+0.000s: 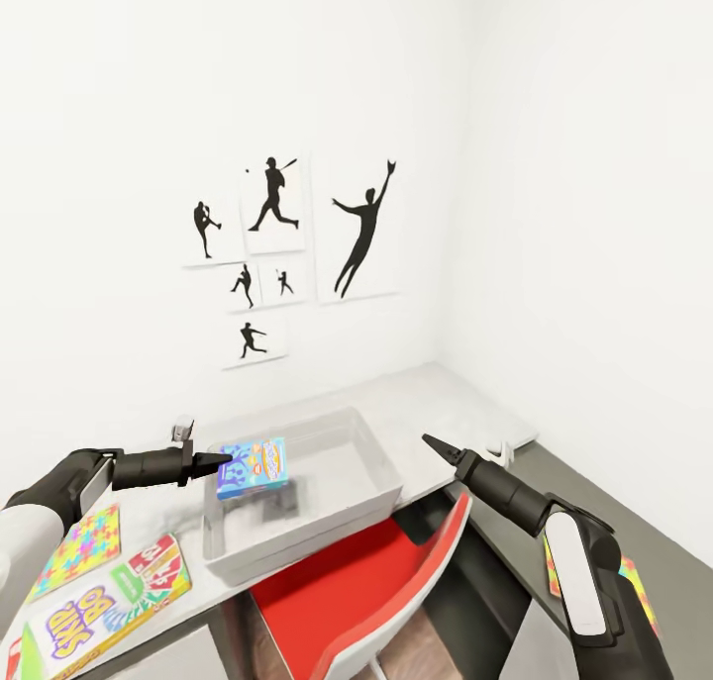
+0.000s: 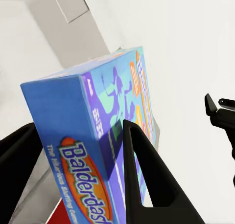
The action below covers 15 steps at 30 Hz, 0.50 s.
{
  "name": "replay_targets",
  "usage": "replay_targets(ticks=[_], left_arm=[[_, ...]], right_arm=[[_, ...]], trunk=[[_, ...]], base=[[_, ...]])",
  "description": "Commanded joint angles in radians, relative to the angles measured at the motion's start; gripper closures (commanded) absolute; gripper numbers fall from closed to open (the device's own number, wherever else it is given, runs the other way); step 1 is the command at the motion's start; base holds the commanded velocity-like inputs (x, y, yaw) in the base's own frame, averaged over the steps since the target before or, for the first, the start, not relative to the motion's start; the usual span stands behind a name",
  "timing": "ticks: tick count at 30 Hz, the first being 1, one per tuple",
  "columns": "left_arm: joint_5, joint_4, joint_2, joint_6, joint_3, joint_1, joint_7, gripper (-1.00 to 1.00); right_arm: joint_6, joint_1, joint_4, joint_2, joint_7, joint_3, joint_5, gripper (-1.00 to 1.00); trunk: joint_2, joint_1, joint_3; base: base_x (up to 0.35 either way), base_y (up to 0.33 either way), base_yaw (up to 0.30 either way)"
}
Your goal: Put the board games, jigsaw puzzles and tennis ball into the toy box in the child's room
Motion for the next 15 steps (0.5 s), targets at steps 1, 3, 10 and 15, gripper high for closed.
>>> replay_targets(ticks=[1,3,10,15], left_arm=[[0.004,0.0,0.001,0.01,-0.002,0.0,-0.002,1.0],[0.005,0.0,0.001,0.01,-0.002,0.0,-0.002,1.0],[0.005,0.0,0.001,0.008,-0.003,0.0,-0.002,1.0],[0.005,0.0,0.001,0.008,-0.003,0.0,-0.002,1.0]], right_arm=[[0.007,-0.001,0.0,0.001,0.003,-0.003,0.0,-1.0],[0.006,-0.001,0.0,0.001,0.003,-0.003,0.0,-1.0],[0.006,-0.001,0.0,0.001,0.004,-0.003,0.0,-1.0],[0.006,-0.001,0.0,0.001,0.004,-0.003,0.0,-1.0]], trunk=[[-0.001,0.001,0.0],[-0.001,0.001,0.002],[-0.001,0.001,0.009],[-0.001,0.001,0.01]], base=[[0.139,0.227,-0.171],[0.15,0.21,-0.177],[0.13,0.094,-0.155],[0.09,-0.072,-0.031]])
